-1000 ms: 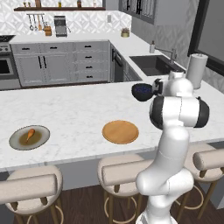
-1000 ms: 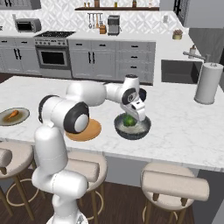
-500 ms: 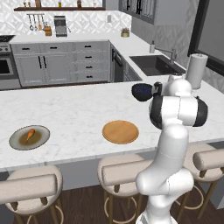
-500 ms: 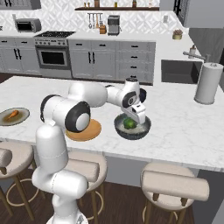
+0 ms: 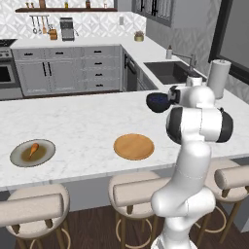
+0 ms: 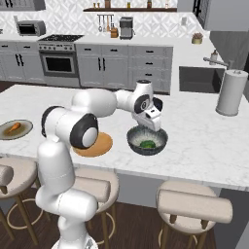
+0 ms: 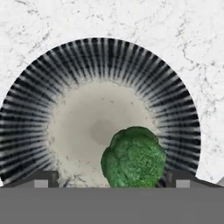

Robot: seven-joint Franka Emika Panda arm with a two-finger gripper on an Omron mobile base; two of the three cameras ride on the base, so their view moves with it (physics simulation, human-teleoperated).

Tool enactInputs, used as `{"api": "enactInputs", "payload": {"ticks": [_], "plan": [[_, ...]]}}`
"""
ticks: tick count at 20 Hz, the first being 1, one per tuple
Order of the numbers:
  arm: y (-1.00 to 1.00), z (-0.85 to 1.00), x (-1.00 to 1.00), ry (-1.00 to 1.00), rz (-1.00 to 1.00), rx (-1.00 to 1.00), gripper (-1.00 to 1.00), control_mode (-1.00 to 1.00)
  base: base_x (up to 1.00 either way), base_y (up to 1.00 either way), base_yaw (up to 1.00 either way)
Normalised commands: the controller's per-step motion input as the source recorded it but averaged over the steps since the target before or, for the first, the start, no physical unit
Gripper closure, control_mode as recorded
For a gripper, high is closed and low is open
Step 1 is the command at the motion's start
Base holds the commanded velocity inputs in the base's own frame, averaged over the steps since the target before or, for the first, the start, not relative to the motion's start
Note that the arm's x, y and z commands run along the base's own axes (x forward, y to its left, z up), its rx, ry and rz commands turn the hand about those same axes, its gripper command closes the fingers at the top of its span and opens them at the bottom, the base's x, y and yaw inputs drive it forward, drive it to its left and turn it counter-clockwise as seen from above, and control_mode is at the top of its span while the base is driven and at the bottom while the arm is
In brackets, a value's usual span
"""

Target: Pick the chicken drumstick and broccoli from their plates and place them in the bowl. Then put the bowl in the fridge.

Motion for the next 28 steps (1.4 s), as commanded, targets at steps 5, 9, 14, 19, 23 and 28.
{"api": "enactInputs", "payload": {"ticks": [5,9,14,19,23,28], "plan": [[0.64,0.62,-0.44,-0.04,0.47,-0.24,-1.00,-1.00,0.00,0.00,0.00],[0.62,0.69,-0.99,-0.01,0.38,-0.13,-1.00,-1.00,0.00,0.00,0.00],[0.70,0.67,-0.91,-0.04,0.26,0.07,-1.00,-1.00,0.00,0.00,0.00],[0.79,0.60,-0.77,-0.08,0.09,0.14,-1.00,-1.00,0.00,0.00,0.00],[0.49,0.16,-0.93,-0.03,0.02,0.17,-1.00,-1.00,0.00,0.00,0.00],[0.10,0.02,-0.73,-0.02,0.00,-0.03,-1.00,-1.00,0.00,0.00,0.00]]}}
